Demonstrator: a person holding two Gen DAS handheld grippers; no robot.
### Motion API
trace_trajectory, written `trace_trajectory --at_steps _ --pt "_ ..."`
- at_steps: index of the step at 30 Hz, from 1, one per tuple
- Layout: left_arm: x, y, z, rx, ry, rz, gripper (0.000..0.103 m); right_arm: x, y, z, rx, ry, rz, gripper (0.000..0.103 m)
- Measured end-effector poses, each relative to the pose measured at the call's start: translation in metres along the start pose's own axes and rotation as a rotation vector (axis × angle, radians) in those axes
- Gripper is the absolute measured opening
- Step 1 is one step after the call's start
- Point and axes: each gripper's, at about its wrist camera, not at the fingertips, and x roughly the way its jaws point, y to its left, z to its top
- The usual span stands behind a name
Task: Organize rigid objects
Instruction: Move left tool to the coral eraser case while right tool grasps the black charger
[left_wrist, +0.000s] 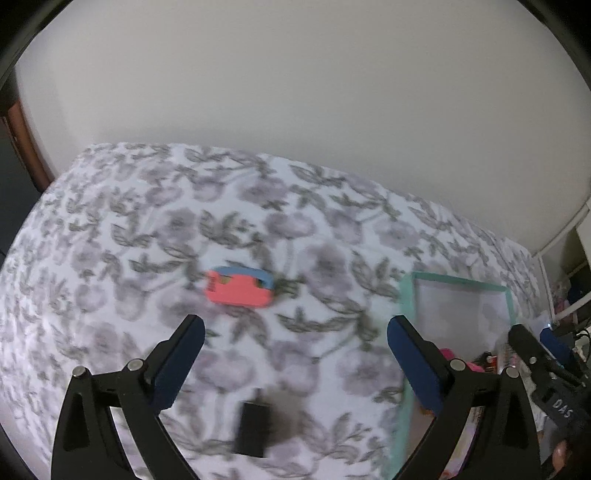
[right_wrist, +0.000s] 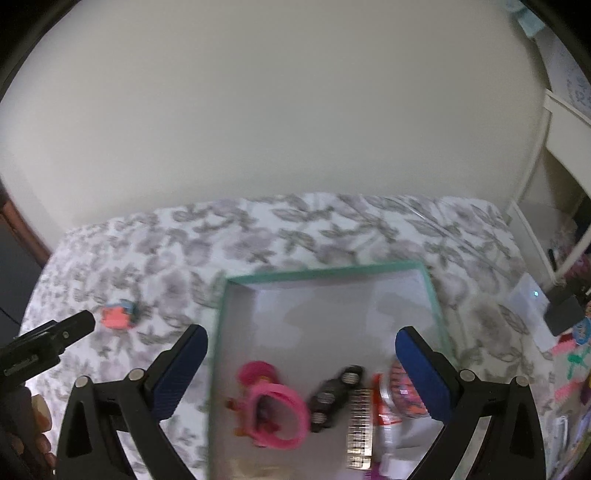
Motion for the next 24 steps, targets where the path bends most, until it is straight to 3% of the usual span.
trace_trajectory --at_steps 10,24 --pt "-0.002 0.076 0.003 -0.085 0.026 0.097 0.099 -0.003 0.068 -0.004 -0.077 -0.017 0.126 0.103" --pt "0.026 0.152 -0.022 -0.213 0.131 0.122 0.099 0.042 0.166 -0.05 -0.27 0.149 0.23 0.103"
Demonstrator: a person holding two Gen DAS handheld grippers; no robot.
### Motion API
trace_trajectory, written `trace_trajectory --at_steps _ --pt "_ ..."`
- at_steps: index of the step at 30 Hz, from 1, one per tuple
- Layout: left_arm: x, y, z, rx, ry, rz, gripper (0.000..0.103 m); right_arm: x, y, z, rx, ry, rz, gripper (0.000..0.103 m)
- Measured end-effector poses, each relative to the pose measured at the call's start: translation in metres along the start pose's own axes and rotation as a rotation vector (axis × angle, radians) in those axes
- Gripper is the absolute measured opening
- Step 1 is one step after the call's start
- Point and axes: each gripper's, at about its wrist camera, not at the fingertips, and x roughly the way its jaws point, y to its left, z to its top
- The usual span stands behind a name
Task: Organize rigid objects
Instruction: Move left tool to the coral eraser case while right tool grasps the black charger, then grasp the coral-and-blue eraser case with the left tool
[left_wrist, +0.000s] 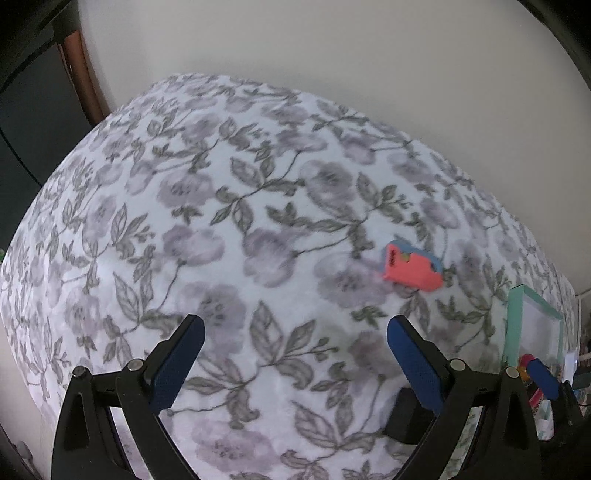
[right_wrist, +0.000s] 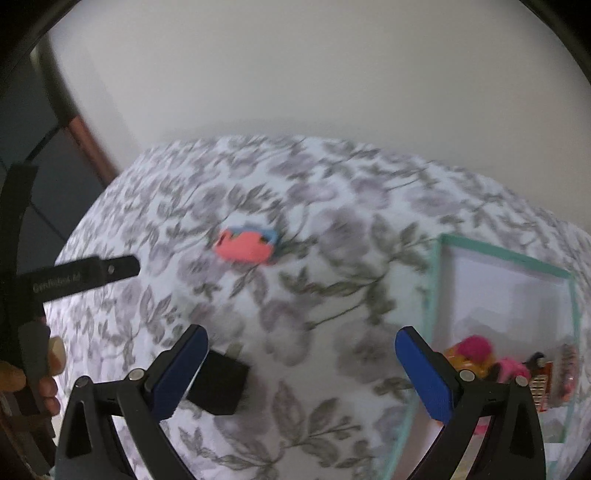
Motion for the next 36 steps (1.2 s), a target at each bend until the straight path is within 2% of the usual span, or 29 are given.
trace_trajectory --at_steps 7,13,19,22,26,28,29,36 --pt "0.013 0.01 -0.008 0.021 0.042 0.021 0.099 0.029 0.032 -0.013 -0.078 0.086 0.014 0.103" --pt "0.02 0.014 -0.011 0.019 0.062 0.017 0.099 0.045 0.045 -0.024 -0.109 0.142 0.01 0.1" --pt "0.022 0.011 -0.011 0.026 0.067 0.009 0.099 0.056 0.057 -0.031 -0.146 0.18 -0.001 0.083" --pt "0.024 0.008 -0.011 0.031 0.069 0.001 0.099 0.058 0.061 -0.033 -0.157 0.186 0.007 0.072" --pt "0.025 0.006 -0.011 0.02 0.07 -0.018 0.099 0.058 0.069 -0.037 -0.173 0.198 0.028 0.044" --pt "0.026 0.005 -0.01 0.011 0.065 -0.029 0.099 0.059 0.072 -0.039 -0.181 0.194 0.02 0.039" --pt "0.026 0.005 -0.01 0.005 0.062 -0.035 0.099 0.059 0.073 -0.039 -0.185 0.191 0.018 0.033" --pt "0.031 -0.011 -0.009 -0.03 0.042 -0.103 0.099 0.057 0.057 -0.034 -0.143 0.172 0.024 0.031"
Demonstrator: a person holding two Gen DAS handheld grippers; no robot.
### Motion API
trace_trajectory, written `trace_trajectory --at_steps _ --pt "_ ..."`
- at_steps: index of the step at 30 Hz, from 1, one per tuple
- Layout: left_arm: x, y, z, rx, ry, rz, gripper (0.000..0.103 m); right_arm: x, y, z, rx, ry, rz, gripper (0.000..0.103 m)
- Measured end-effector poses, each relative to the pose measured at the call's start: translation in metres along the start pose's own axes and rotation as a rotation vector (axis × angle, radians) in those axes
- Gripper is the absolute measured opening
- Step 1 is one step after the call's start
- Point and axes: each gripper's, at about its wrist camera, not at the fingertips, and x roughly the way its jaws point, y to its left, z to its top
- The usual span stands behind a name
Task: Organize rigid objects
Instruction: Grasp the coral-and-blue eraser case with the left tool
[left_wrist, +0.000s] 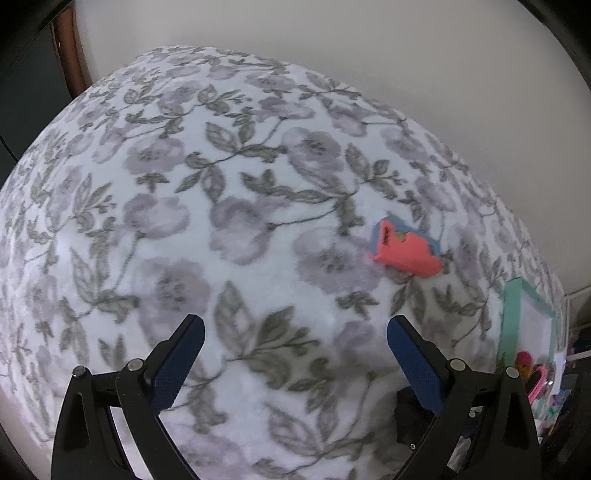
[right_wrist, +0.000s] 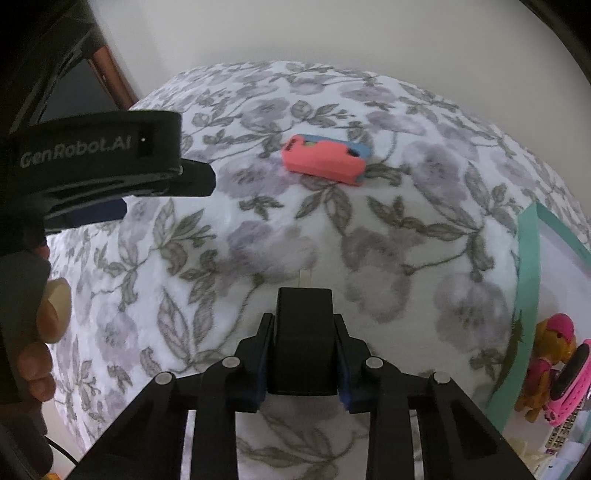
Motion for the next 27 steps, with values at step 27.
trace_trajectory --at_steps 27 --pt "0.067 -0.106 0.022 0.258 -0.097 0.002 0.082 -0.017 -0.098 0.005 0.238 -0.089 -0.038 0.031"
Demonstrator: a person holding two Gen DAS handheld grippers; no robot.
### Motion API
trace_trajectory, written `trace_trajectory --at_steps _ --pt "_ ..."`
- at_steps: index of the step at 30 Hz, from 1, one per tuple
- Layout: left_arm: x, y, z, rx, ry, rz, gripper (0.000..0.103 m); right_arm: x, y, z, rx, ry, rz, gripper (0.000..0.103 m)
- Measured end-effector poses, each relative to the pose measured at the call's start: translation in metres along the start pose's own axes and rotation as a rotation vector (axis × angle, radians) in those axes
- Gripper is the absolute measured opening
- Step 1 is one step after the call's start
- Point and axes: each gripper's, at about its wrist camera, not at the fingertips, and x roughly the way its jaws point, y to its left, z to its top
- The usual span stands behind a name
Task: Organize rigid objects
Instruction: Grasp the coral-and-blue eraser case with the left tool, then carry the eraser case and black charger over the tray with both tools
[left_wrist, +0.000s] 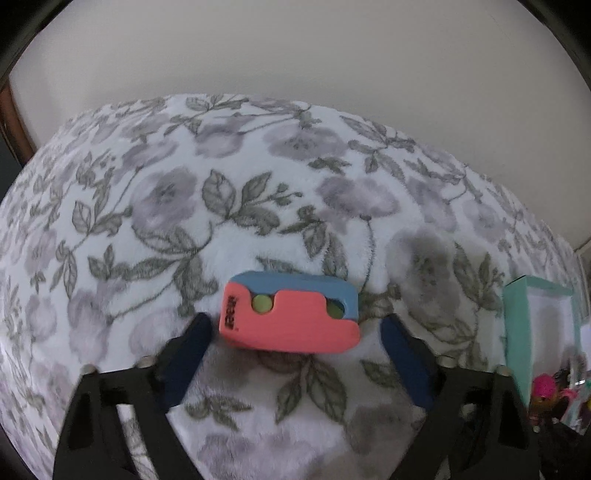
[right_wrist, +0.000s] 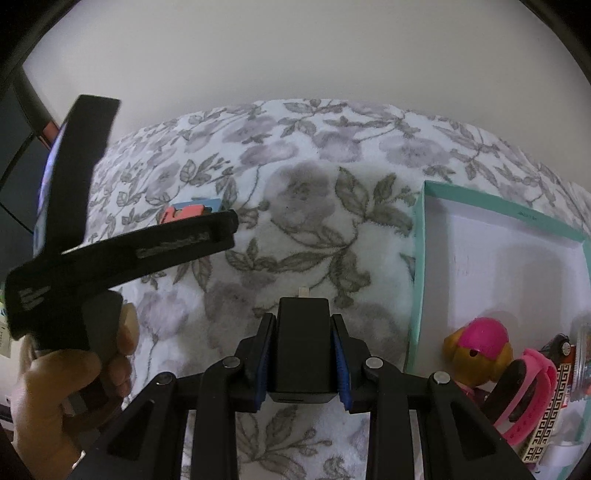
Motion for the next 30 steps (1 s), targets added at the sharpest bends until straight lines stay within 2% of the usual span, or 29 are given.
trace_trajectory --at_steps 1,4,11,16,24,30 --pt "0.001 -0.001 0.001 0.009 0.001 0.009 0.077 0.0 0.0 0.0 0.0 -0.001 0.001 0.031" --pt "0.003 -0.004 0.002 0.036 0.012 0.04 0.071 0.0 -0.002 0.001 0.004 -0.001 0.002 0.031" --pt "-0.003 0.0 -0.004 0.006 0.017 0.026 0.071 -0.006 -0.005 0.004 0.007 -0.01 0.002 0.031" --pt "-0.022 0.003 -0.007 -0.036 0.008 0.005 0.071 -0.021 -0.008 0.006 0.009 -0.037 0.006 0.031" --pt "-0.074 -0.01 -0.005 -0.088 -0.054 -0.084 0.071 -0.059 -0.02 0.013 0.038 -0.104 0.02 0.031" --pt "-0.111 -0.048 -0.009 -0.058 -0.086 -0.164 0.071 -0.09 -0.041 0.012 0.054 -0.135 -0.014 0.031"
